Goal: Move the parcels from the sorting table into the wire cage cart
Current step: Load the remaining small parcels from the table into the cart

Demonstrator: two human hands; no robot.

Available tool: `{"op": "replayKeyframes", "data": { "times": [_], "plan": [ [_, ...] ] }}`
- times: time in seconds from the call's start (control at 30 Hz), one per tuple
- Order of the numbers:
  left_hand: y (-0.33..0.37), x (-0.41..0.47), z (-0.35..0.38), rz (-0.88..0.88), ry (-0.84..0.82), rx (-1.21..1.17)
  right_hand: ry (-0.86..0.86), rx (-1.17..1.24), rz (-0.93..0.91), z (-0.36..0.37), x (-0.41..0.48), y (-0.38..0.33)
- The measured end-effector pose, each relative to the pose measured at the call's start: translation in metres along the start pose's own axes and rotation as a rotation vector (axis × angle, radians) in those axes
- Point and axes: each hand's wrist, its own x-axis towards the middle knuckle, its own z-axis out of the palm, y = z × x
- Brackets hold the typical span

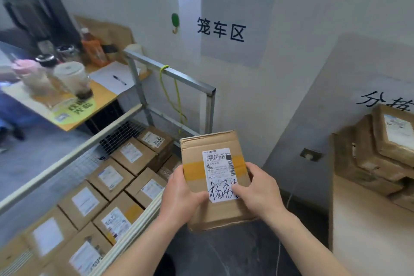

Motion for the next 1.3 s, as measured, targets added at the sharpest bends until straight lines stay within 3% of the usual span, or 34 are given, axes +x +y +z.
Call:
{"op": "replayKeyframes", "data": {
  "times": [0.73,0.97,1.3],
  "plan": [
    [-0.087,0.181,-0.115,-0.279,0.209,-0.168,-0.161,-0.281,-0.126,0.14,0.208,-0.173],
    [-0.121,0.238,-0.092,-0.421,0.289,-0.234,-0.224,-0.291,-0.144,0.193,0.287,-0.172],
    [-0.188,0.306,-0.009,-0.611,0.309,-0.244,-0.391,-0.391,-0.132,0.268,0.379,-0.097]
  ]
}}
